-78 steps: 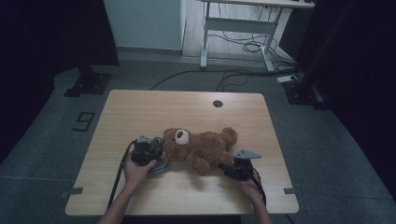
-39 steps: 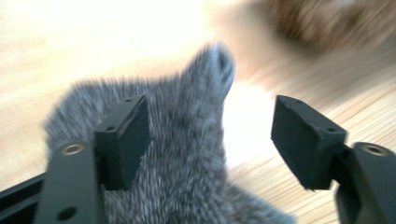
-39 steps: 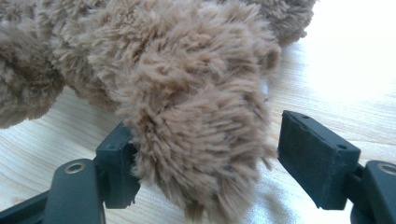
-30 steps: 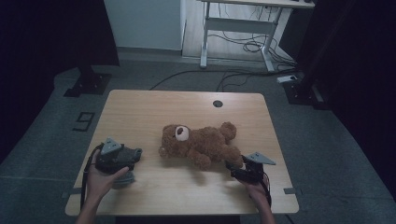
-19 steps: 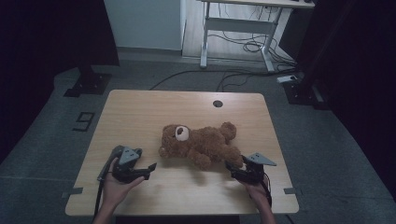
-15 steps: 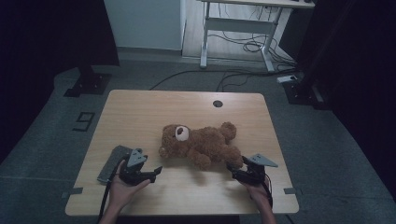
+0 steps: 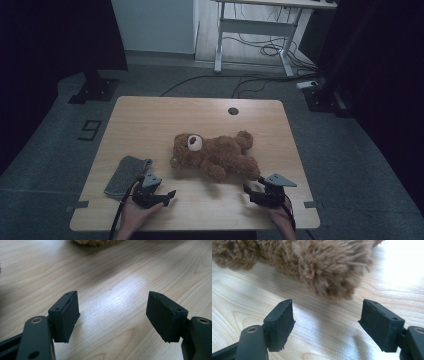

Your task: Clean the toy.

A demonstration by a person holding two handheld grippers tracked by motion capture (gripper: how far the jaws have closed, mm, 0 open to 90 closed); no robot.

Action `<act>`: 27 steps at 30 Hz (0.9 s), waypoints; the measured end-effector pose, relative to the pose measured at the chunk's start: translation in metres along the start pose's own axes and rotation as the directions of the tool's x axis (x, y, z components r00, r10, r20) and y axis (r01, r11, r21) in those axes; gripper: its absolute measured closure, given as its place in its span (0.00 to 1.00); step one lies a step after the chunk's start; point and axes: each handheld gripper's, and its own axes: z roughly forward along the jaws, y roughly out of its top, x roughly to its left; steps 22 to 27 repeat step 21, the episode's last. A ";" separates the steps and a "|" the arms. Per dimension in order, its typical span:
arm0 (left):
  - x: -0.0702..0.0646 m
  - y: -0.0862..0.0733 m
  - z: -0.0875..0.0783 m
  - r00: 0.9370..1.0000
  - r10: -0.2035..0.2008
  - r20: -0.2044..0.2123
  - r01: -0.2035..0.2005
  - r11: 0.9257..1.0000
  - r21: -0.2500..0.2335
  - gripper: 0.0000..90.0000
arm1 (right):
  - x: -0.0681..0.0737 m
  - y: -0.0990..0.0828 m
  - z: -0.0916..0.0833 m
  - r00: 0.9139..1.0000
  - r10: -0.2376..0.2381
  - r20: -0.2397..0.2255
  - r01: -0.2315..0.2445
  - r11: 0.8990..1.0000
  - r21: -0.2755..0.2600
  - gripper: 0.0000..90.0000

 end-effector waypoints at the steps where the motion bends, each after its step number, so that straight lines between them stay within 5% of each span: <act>1: 0.000 0.000 0.000 1.000 0.000 0.001 0.000 1.000 -0.003 0.30 | 0.001 0.000 0.000 1.000 -0.006 -0.002 0.006 1.000 0.006 0.29; 27: 0.002 -0.002 -0.003 0.999 -0.046 0.015 0.046 0.999 -0.006 0.30 | 0.001 0.001 -0.001 0.999 -0.034 -0.003 0.034 0.999 0.011 0.29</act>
